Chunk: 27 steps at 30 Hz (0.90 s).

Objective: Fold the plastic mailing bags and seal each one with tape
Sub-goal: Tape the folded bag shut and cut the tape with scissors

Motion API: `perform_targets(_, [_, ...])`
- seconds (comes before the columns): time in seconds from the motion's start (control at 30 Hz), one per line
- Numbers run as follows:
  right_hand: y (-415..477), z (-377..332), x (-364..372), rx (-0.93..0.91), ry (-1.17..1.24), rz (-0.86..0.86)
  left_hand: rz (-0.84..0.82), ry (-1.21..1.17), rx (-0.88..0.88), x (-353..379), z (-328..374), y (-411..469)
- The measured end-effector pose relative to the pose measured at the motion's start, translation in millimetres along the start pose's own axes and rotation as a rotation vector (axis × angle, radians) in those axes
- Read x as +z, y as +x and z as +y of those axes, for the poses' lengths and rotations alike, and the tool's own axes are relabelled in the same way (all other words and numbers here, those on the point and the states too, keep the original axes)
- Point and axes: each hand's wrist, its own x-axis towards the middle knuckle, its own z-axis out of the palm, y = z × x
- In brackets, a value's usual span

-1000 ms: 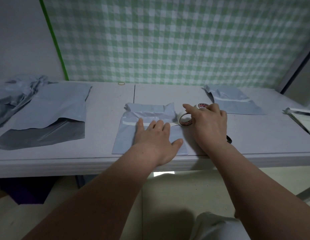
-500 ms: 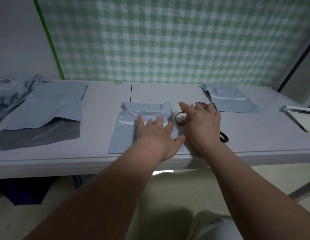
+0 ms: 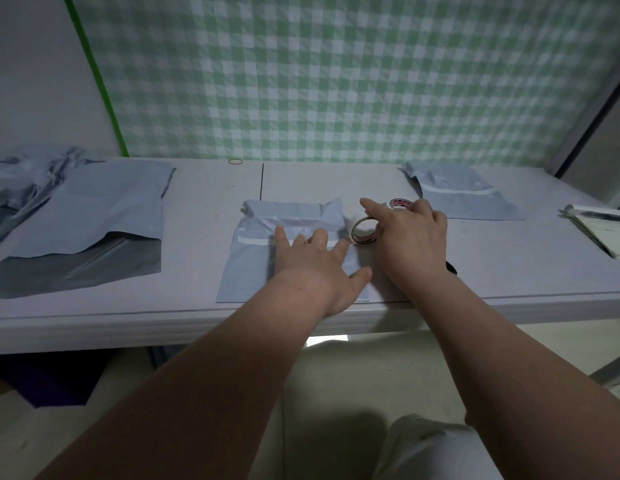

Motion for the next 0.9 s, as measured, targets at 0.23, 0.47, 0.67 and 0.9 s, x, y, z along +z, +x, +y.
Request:
perform_targets(0.23, [0,4,-3,0.025,-0.084,0.000,-0.006,0.009,-0.002,-1,0,0])
perform_targets(0.47, [-1,0,-4,0.082,-0.052,-0.029,-0.015,0.031,-0.007,-2,4,1])
perform_targets(0.67, [-3,-7,-1,0.188,0.009,-0.054,-0.013,0.025,-0.015,-1,4,2])
perform_targets(0.9, [-13,-28,-2,0.170,0.178,0.105,0.034,-0.023,0.000,1,5,0])
